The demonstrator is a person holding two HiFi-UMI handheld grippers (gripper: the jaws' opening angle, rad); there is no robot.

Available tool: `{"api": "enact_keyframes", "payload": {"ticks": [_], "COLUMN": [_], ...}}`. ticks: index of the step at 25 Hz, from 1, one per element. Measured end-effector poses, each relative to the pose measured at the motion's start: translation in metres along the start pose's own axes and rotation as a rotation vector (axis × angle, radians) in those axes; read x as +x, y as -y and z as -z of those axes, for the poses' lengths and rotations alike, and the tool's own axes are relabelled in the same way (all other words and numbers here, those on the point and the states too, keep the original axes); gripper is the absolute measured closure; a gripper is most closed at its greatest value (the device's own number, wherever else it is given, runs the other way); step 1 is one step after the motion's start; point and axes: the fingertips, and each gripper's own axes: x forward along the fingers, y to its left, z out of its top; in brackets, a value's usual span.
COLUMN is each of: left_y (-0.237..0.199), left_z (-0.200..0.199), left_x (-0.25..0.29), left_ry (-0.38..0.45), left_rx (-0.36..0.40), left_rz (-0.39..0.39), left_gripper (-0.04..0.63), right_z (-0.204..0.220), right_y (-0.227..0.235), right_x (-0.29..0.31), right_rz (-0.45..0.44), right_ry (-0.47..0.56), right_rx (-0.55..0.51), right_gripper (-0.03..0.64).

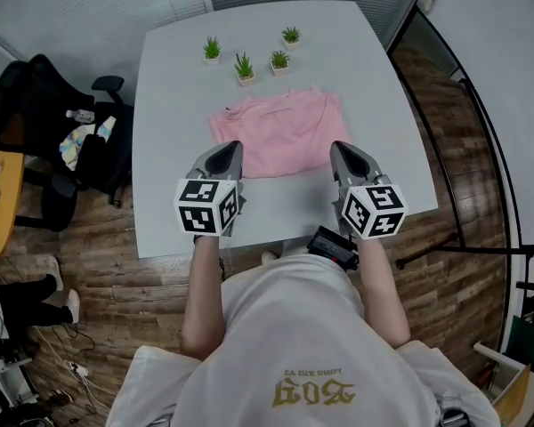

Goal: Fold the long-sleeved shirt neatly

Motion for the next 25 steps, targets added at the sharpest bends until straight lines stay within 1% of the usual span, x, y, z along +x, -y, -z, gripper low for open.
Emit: {"api": "enact_keyframes", "payload": {"ticks": [13, 18, 25], "left_y": [-0.013, -0.011, -0.008], "left_z": [0.007, 0.01, 0.014], "left_x": [-0.011, -0.011, -0.012], "left_ry": [-0.004, -0.029, -0.042], "left_rx": [-0.021, 0.018, 0.025], "left_rz": [-0.011, -0.012, 0.001], "left_gripper": [0.594, 0.594, 0.594], "right_z": [0.001, 0.0, -0.001], "right_y": [-0.012, -0.012, -0.015], "right_x": [0.002, 0.001, -0.001], "right_rz": [-0.016, -0.01, -0.011], "right_ry": [-0.003, -0.002, 0.002], "right_rx": [-0.011, -0.011, -0.007], "right_gripper": [0.604, 0.604, 0.604]}}
